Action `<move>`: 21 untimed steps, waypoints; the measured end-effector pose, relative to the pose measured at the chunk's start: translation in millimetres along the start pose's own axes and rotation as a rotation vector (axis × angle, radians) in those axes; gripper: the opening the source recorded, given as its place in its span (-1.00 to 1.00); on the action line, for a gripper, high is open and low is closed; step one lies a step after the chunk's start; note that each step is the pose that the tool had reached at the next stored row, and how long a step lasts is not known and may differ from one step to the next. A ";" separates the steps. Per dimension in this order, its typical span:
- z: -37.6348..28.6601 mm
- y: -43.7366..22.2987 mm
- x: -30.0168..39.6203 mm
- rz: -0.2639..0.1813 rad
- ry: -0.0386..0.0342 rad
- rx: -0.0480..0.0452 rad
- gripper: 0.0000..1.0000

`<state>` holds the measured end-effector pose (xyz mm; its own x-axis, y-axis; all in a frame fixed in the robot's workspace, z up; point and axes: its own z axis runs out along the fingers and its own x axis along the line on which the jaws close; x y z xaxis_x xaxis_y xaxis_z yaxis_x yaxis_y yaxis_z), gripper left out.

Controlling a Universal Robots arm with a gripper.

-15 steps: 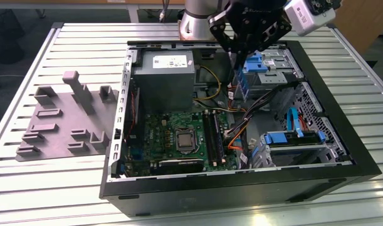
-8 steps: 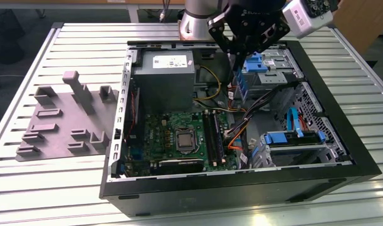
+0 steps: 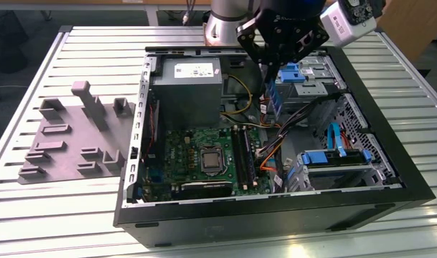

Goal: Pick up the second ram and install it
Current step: 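Insert the second ram into the second slot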

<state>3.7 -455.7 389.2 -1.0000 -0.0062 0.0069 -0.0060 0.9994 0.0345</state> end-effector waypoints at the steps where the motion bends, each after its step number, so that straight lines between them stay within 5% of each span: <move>1: 0.6 0.0 0.0 0.000 0.0000 -0.0001 -0.72; 21: 8.5 -0.4 0.7 0.000 0.0000 -0.0001 -0.72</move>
<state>2.9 -455.8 380.8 -1.0000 -0.0063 0.0069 -0.0060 0.9994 0.0346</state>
